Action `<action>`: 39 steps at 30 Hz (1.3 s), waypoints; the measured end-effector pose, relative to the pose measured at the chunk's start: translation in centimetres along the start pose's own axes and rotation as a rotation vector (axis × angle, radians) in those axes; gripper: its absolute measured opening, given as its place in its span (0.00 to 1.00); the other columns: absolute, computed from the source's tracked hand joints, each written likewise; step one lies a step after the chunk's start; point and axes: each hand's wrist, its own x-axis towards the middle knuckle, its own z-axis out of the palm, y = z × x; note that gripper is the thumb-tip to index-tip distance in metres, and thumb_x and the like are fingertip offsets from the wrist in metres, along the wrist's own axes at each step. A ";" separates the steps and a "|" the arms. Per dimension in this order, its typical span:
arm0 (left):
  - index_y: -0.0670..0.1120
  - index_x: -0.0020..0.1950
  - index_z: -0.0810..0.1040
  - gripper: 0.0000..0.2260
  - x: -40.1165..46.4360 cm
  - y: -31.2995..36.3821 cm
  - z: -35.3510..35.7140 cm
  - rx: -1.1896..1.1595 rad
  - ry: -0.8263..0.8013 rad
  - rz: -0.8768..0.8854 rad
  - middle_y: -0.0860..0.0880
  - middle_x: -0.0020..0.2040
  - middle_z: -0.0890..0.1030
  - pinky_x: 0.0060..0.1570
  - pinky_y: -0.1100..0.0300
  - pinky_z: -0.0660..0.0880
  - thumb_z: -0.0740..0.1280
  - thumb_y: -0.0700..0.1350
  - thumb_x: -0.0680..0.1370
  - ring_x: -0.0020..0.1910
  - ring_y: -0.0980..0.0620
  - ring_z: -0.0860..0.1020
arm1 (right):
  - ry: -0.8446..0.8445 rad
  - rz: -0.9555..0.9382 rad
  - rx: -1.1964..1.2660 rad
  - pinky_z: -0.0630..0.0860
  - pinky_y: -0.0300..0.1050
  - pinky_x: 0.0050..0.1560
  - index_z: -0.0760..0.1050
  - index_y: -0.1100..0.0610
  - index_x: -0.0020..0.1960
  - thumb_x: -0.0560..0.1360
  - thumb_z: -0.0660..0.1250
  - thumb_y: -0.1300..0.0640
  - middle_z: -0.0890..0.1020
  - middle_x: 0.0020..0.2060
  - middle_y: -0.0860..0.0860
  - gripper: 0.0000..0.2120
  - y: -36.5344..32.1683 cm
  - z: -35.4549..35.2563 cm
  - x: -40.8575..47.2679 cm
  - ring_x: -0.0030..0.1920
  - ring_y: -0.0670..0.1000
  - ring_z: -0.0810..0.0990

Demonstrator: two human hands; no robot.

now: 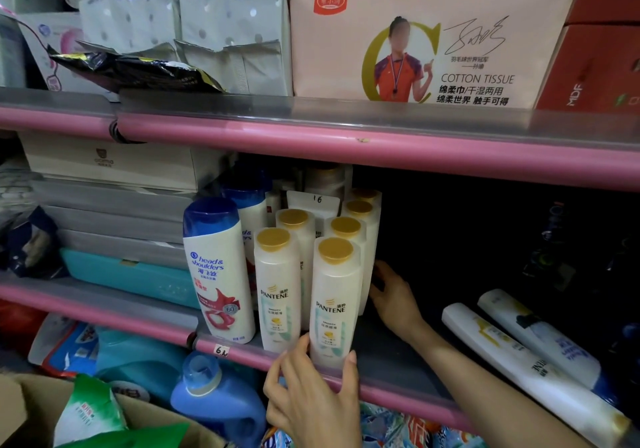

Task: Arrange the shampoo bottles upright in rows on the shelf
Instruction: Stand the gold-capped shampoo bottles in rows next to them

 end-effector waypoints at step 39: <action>0.52 0.77 0.48 0.36 -10.4 8.9 -3.0 -0.063 -0.902 0.662 0.53 0.76 0.56 0.62 0.54 0.72 0.65 0.38 0.76 0.72 0.50 0.63 | -0.112 0.795 0.544 0.79 0.42 0.29 0.70 0.62 0.64 0.75 0.66 0.62 0.79 0.55 0.64 0.18 -9.1 -21.3 -15.5 0.45 0.58 0.84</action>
